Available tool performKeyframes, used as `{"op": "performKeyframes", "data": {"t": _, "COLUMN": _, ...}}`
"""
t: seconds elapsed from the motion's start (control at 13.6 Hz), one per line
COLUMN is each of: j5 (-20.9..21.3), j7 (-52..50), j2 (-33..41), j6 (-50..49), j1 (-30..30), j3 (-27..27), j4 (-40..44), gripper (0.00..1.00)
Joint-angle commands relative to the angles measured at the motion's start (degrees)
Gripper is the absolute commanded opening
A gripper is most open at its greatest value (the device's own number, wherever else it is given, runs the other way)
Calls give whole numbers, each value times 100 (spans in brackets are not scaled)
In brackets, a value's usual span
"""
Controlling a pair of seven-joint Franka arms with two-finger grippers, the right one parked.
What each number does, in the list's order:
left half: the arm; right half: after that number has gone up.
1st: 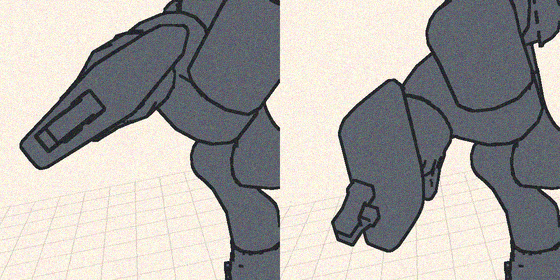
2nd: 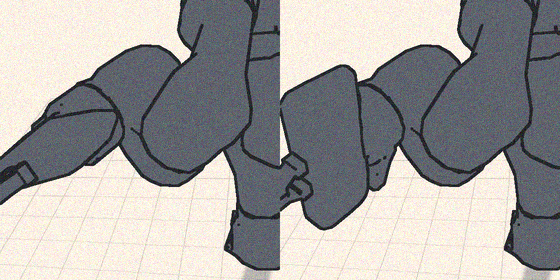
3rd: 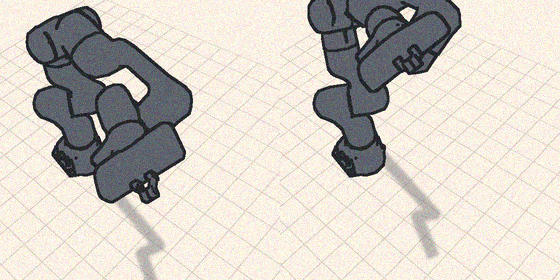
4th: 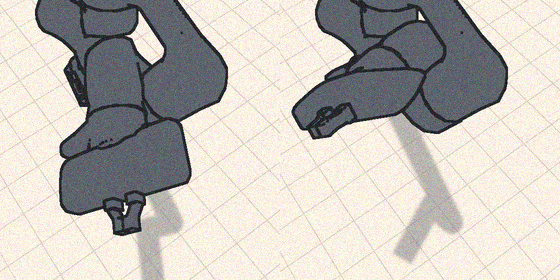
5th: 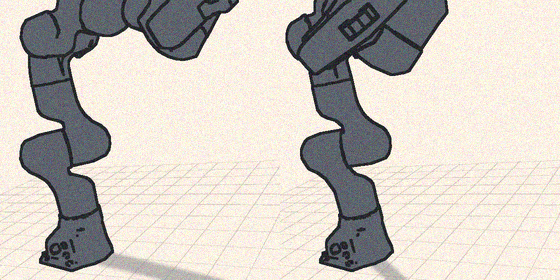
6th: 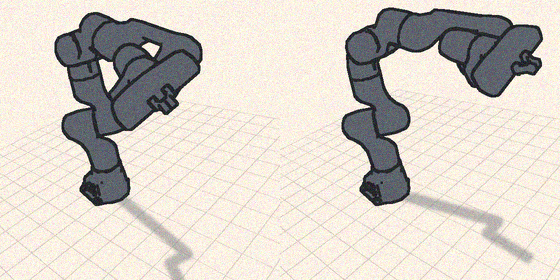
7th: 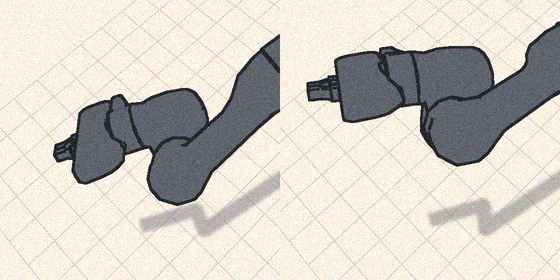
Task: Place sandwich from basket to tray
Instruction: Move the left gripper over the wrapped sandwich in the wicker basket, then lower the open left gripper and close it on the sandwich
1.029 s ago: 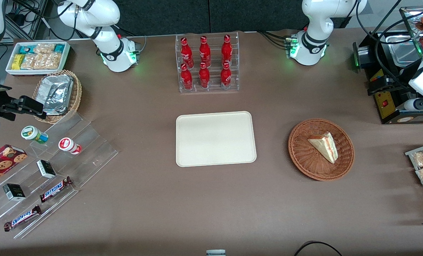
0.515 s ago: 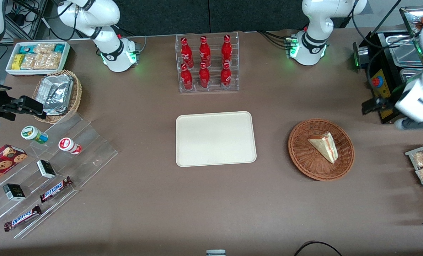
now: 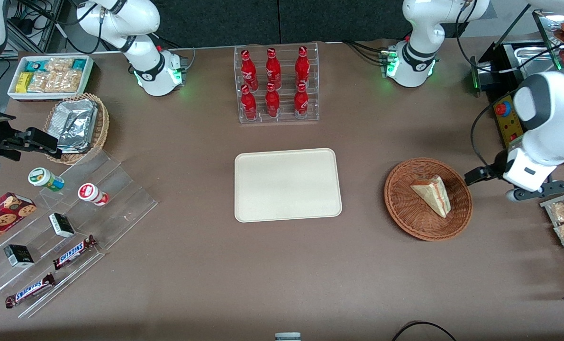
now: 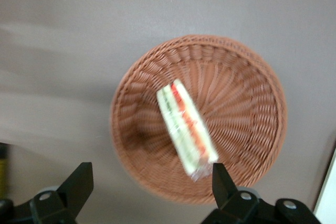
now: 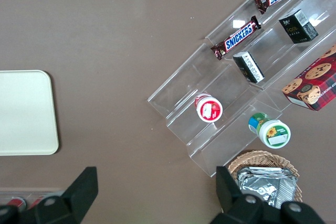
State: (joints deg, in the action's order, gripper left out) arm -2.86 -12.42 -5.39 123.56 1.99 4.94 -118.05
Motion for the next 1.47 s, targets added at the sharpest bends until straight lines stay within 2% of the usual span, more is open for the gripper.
{"op": "performKeyframes", "data": {"t": 0.0, "j5": -206, "j7": -1109, "j2": 74, "j6": 1069, "j1": 82, "j3": -46, "j4": -743, "gripper": 100}}
{"op": "performKeyframes", "data": {"t": 0.22, "j5": -172, "j7": -1946, "j2": -233, "j6": 1355, "j1": 328, "j3": -116, "j4": -842, "gripper": 100}}
{"op": "performKeyframes", "data": {"t": 1.03, "j5": -119, "j7": -2476, "j2": -902, "j6": 1926, "j1": 636, "j3": -116, "j4": -842, "gripper": 100}}
{"op": "performKeyframes", "data": {"t": 1.1, "j5": -110, "j7": -2476, "j2": -928, "j6": 1961, "j1": 636, "j3": -116, "j4": -842, "gripper": 97}}
{"op": "performKeyframes", "data": {"t": 1.4, "j5": -84, "j7": -2467, "j2": -1008, "j6": 1962, "j1": 636, "j3": -90, "j4": -851, "gripper": 27}}
